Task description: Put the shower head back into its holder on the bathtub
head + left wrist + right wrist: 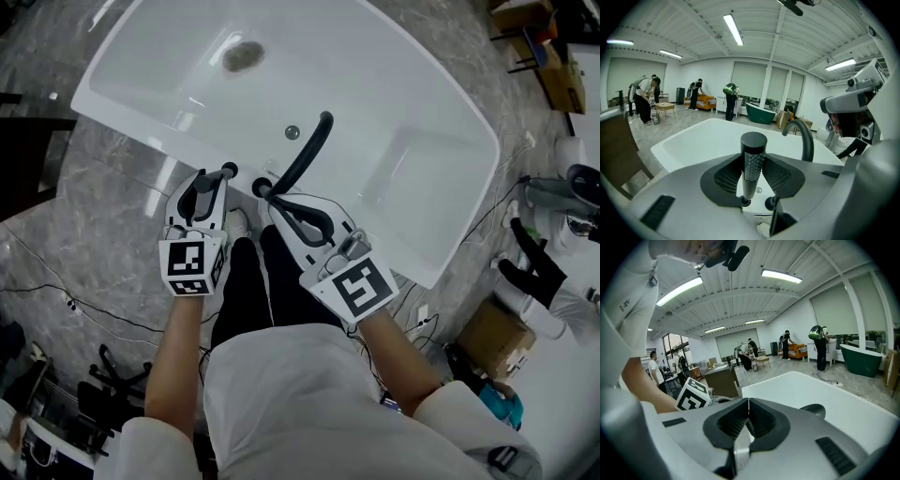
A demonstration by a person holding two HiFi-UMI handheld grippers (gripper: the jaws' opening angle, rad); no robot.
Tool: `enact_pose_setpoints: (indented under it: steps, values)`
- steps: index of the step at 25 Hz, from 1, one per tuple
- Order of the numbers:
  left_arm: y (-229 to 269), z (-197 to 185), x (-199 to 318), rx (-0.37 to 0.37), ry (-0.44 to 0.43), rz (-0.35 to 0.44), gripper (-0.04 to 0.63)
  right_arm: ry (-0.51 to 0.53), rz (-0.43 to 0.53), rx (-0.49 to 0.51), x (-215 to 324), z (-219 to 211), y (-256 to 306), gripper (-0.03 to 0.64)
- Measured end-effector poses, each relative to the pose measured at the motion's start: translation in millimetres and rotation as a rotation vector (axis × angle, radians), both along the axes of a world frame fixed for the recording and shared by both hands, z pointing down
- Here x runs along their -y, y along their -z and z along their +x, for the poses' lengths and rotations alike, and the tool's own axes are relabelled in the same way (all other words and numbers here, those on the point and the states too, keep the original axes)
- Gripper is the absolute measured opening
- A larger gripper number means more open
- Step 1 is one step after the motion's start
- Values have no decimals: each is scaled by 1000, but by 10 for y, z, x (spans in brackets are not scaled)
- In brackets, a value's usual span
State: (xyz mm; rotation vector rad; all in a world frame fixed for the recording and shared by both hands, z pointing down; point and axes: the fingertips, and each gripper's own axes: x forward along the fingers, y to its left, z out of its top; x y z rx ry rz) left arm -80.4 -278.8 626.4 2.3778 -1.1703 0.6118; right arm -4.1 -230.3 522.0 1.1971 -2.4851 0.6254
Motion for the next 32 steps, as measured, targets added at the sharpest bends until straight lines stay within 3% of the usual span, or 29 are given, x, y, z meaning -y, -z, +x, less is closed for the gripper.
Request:
enact_pose_setpoints:
  steps: [32]
  values:
    - [-875,41,-117,137,-32,-120,143,-58,-31,7,-41,170,-191,18]
